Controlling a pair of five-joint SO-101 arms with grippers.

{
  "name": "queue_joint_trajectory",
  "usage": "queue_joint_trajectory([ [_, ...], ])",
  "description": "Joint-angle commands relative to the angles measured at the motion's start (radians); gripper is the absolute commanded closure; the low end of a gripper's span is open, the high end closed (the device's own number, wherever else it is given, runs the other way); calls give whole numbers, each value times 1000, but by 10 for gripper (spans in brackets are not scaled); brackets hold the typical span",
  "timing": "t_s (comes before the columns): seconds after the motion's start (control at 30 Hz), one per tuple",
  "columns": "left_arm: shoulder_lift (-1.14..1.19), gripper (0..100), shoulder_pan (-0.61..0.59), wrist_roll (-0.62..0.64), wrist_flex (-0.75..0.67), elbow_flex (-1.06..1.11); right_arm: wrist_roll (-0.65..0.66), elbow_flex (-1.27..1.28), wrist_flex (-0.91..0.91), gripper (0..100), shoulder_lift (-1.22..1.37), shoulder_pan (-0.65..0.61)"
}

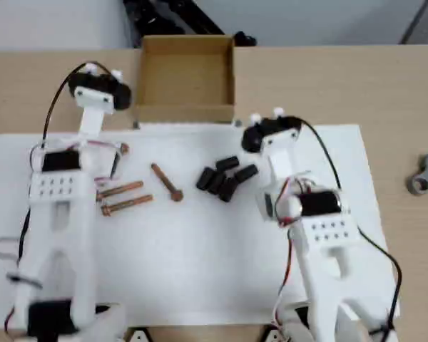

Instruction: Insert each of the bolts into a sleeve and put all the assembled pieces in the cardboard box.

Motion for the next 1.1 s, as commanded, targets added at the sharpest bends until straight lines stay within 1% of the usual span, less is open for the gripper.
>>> queue_joint_trajectory([
  [0.0,144,995,8,-6,64,-163,-18,-69,-5,995,59,5],
  [0.27,523,994,6,-25,230,-524,-18,-69,-5,995,77,5],
  [0.5,802,904,6,-28,388,-860,-18,-68,-5,995,79,2],
  [0.67,959,903,5,-28,453,-1052,-18,-68,-4,995,79,2],
  [0.93,1180,903,0,-29,525,-1283,-18,-63,-4,995,79,5],
  [1.0,1215,903,0,-32,571,-1353,-18,-63,-4,995,79,5],
  [1.07,1247,903,3,-63,626,-1406,-18,-63,-4,995,79,5],
])
